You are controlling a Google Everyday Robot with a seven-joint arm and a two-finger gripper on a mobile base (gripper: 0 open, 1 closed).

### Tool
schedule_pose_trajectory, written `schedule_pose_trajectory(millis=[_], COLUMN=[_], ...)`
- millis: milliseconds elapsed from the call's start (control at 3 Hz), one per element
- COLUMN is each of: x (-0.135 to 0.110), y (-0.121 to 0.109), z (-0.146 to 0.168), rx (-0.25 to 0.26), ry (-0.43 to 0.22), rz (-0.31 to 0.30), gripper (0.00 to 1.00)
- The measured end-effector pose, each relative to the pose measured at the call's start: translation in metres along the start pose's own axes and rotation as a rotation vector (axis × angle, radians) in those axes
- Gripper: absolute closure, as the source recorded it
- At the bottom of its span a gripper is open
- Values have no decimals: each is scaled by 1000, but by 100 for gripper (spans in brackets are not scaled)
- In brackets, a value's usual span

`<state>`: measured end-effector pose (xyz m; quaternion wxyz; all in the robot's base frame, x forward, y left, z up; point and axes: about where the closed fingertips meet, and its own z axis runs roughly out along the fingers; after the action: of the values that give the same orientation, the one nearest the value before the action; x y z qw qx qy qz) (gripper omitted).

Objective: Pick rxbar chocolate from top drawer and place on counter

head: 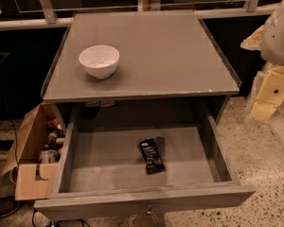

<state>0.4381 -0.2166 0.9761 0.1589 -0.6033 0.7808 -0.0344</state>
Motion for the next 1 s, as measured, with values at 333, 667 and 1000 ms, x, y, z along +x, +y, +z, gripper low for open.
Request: schedule_pose_trajectory(millis=[333, 667, 1000], x=[-6, -6, 1], y=[16, 16, 32], z=[12, 12, 28], rx=[-22, -23, -57], ry=[-10, -9, -6], rz=[6, 7, 52], gripper=[0, 0, 0])
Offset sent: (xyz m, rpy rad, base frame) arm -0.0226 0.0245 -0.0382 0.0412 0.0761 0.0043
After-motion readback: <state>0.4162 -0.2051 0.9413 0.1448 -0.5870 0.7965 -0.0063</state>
